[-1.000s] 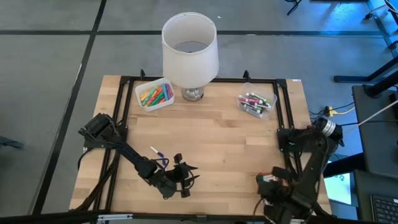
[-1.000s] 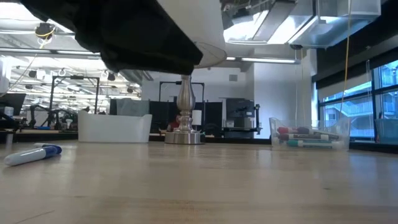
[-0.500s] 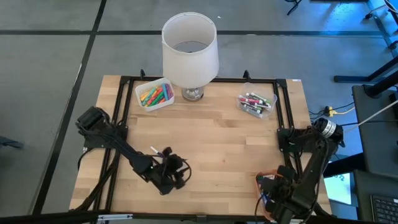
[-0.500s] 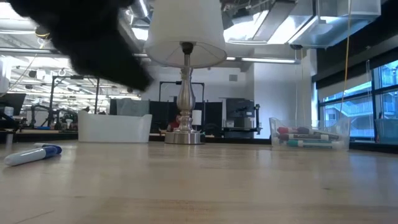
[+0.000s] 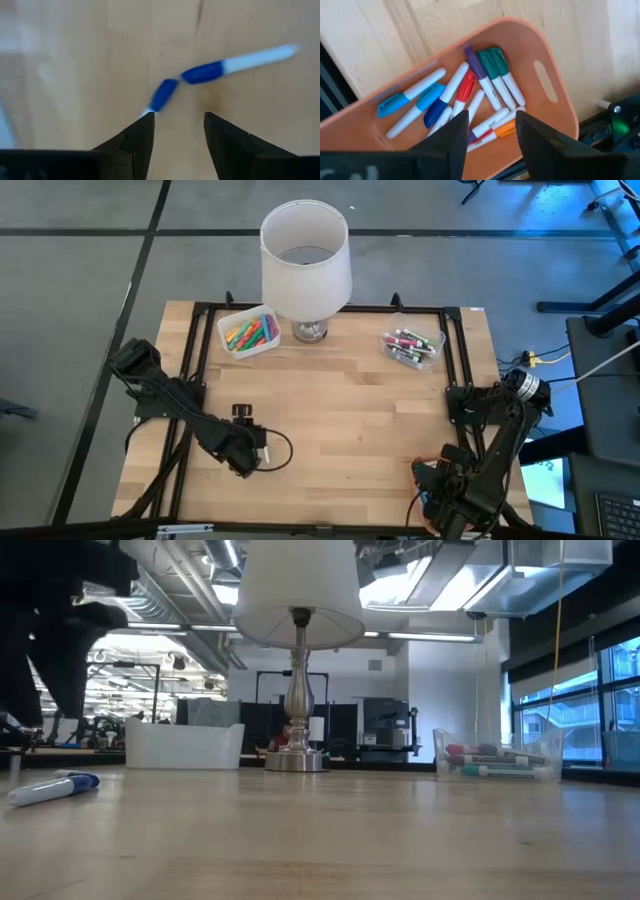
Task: Pick & Place Markers
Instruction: Put the dark blue mini marker into the orange bin
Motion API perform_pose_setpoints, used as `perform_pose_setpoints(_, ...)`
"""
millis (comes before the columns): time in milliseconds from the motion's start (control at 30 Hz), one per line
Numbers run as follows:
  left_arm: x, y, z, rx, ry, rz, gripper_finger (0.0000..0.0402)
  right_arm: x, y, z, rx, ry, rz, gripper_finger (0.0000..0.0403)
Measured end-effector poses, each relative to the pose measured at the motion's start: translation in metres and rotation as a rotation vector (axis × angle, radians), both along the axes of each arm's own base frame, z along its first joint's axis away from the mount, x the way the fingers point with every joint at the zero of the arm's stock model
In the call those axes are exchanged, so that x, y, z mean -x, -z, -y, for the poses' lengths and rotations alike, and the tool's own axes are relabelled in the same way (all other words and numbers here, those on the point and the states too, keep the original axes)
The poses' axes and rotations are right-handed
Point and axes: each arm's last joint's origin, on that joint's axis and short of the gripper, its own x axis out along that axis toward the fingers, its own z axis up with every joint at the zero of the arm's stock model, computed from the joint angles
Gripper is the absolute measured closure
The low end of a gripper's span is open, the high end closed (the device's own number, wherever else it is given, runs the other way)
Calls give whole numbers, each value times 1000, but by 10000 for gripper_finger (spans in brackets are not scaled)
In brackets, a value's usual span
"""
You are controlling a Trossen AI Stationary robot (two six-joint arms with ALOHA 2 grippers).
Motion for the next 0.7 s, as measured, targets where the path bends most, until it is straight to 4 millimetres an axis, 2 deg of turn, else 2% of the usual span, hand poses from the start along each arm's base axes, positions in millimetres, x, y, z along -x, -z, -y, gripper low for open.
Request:
perform_pose_setpoints(67,1,5,-6,-58,46,-17,235,-1,0,1,-9,7,-14,240)
perform_pose_setpoints(200,1,17,-22,-87,19,-71,238,0,0,0,-18,3,-30,240)
perform_pose_setpoints(467,3,48,-47,66,-42,-141,249,-1,0,0,-16,-16,-29,240)
perform_pose_setpoints(700,2,56,-62,121,-86,-152,273,-1,0,-1,-27,-16,-22,240)
